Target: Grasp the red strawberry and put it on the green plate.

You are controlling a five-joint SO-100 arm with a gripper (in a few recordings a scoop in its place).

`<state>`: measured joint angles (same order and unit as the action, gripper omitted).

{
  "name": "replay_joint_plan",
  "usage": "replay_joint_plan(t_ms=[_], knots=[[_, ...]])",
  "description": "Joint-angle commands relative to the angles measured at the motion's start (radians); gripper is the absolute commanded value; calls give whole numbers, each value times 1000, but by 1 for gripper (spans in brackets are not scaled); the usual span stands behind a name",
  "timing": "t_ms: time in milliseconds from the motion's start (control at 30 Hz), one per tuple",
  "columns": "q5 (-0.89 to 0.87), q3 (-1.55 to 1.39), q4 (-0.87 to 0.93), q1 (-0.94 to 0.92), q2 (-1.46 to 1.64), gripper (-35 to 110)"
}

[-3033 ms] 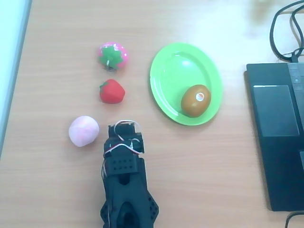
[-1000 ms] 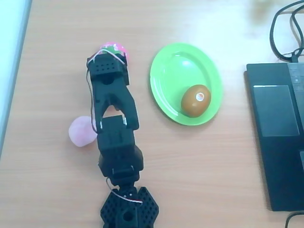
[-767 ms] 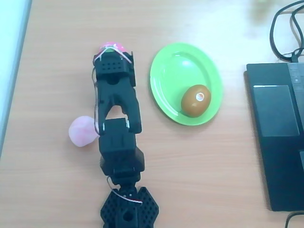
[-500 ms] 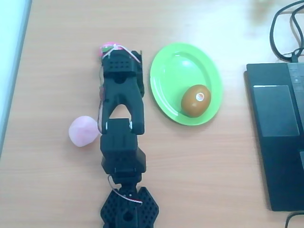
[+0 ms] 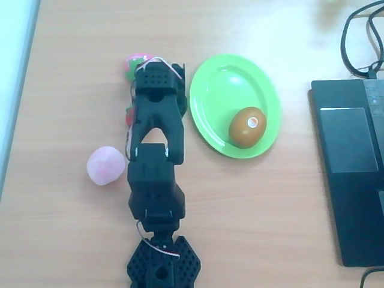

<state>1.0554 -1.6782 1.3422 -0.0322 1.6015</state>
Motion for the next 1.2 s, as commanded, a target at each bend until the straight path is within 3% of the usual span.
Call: replay_joint_plan(t_ms=[0, 833, 1167], knots=[[12, 38, -20, 11, -6, 50], [2, 41, -176, 69, -178, 52], [-89, 41, -244, 78, -210, 40]])
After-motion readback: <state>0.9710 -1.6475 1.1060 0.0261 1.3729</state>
